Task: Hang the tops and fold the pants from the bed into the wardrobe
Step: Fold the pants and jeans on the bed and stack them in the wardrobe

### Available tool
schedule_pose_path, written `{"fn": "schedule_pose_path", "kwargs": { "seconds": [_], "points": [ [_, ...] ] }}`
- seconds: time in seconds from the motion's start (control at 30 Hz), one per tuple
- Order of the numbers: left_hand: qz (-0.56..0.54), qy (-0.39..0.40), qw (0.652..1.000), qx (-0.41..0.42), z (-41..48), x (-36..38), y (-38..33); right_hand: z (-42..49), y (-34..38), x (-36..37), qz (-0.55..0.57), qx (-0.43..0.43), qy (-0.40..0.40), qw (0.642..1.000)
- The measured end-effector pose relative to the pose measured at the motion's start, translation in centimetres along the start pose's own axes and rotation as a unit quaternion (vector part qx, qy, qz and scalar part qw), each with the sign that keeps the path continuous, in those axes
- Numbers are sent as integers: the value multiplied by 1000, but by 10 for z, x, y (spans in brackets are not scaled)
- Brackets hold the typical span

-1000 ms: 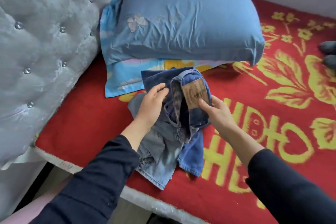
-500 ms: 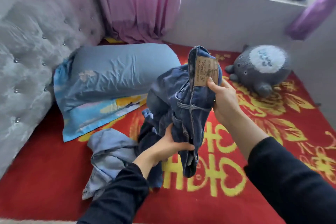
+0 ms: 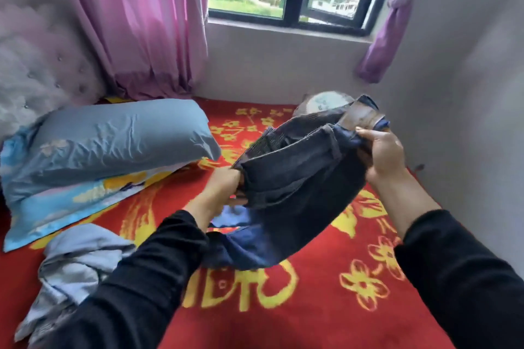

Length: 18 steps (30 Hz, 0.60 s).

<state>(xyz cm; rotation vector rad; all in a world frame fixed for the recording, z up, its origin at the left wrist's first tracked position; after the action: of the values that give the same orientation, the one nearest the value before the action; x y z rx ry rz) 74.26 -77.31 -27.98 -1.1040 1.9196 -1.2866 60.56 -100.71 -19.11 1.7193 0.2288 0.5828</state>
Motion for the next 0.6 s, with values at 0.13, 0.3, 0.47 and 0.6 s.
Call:
{"fn": "schedule_pose_path", "kwargs": {
  "seconds": [0.13,0.3,0.47,0.6],
  "points": [
    [9,9,999,48,-7,44,-63,35,-5,-92,-126,-19,-87,988],
    [34,25,987,153,-26,99,-138,27,2,-129,-147,39,50,987],
    [62,141,968,196,-41,130,-179,42,-8,-141,-130,201,119,964],
    [45,224,962,150,-52,136,-198,41,-26,-127,-265,262,215,903]
  ]
}}
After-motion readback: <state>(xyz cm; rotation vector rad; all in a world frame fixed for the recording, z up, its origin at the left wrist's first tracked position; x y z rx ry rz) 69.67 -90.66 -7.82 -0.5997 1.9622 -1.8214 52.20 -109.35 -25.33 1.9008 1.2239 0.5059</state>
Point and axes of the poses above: each hand's wrist, its own z-axis towards the middle knuckle, its own x-axis out of the palm, y = z × x, the point moved 3 cm from there along z, towards the middle knuckle, and after that the axes turned 1 degree about x, right-handed, at the moved point
